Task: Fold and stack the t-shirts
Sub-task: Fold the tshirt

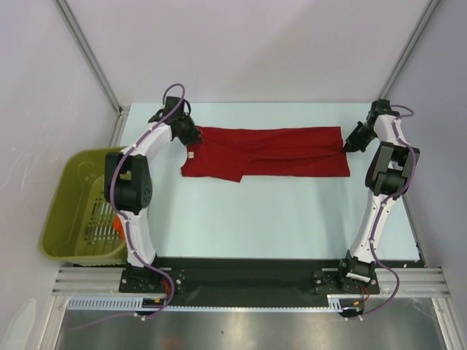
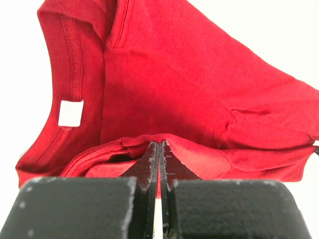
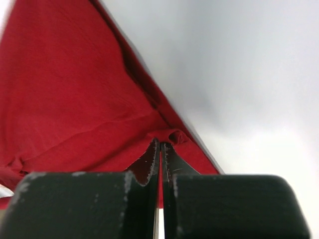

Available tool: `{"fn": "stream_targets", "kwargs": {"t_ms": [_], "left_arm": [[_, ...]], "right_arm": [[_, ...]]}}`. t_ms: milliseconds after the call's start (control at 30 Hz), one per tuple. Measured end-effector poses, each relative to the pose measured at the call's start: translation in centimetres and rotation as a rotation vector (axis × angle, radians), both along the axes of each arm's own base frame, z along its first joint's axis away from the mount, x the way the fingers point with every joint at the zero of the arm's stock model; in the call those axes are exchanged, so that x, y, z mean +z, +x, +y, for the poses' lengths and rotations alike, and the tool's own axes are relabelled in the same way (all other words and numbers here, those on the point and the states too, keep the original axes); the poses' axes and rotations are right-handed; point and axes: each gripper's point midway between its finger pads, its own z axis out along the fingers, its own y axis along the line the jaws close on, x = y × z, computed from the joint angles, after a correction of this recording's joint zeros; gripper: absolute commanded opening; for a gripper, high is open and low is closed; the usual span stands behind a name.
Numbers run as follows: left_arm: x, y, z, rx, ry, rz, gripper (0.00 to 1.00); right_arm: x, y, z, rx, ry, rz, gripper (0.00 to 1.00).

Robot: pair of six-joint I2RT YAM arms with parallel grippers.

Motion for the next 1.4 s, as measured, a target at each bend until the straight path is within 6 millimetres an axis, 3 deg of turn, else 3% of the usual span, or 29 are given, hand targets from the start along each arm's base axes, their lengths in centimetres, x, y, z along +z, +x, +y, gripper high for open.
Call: {"fn": "stream_targets", "kwargs": {"t_ms": [100,133,167,200,233,333,500,700,800,933,1100,1300,1400], "left_arm": [[-0.4,0.6,0.0,0.001,0.001,0.005,0.0],[-0.6,0.7,0.0,0.001,0.001,0.008,0.09],[-0.8,0.9,-0.1,-0.001,0.003,0.011,0.17],[-0.9,1.1,-0.1,-0.001,0.005,0.017,0.27],[-1.0,1.4,0.0,-0.003,0.008,0.019,0.42],[-1.1,1.8,0.7,0.004,0.049,0.03,0.68],[0.7,-0.1,3.2,0.017,0.177,0.008,0.7],[3.4,-10.4,4.2,-0.011,0.143,-0.051,0.61],[2.1,-13.6,3.8,-0.037,0.096,-0.041,0.61],[-1.4,-14.5,3.2,-0.044,0.056,0.028,0.63],[-4.0,-13.7,3.2,-0.003,0.013,0.077,0.67],[-5.2,-11.6,3.9,0.083,-0.035,0.071,0.68],[-6.9,-11.4,4.7,0.138,-0.05,0.115,0.67]], "right_arm": [[0.4,0.8,-0.1,0.002,0.0,-0.022,0.02],[0.5,1.1,-0.2,0.002,0.0,-0.029,0.04],[0.5,1.3,-0.2,0.002,0.002,-0.03,0.2],[0.4,1.5,-0.2,-0.001,0.005,-0.03,0.26],[0.4,1.7,-0.3,0.0,0.003,-0.031,0.29],[0.3,1.7,-0.9,0.0,-0.014,-0.025,0.41],[1.6,0.4,-3.6,-0.022,-0.118,-0.01,0.52],[4.1,-8.0,-2.1,-0.06,-0.09,-0.004,0.56],[4.7,-10.1,-0.9,-0.08,-0.02,-0.035,0.57],[2.6,-11.4,0.9,-0.116,0.107,-0.064,0.6],[0.2,-13.1,2.9,-0.144,0.221,-0.037,0.6],[0.7,-10.9,2.7,-0.159,0.236,-0.136,0.6],[0.7,-10.1,2.4,-0.179,0.238,-0.166,0.59]]}}
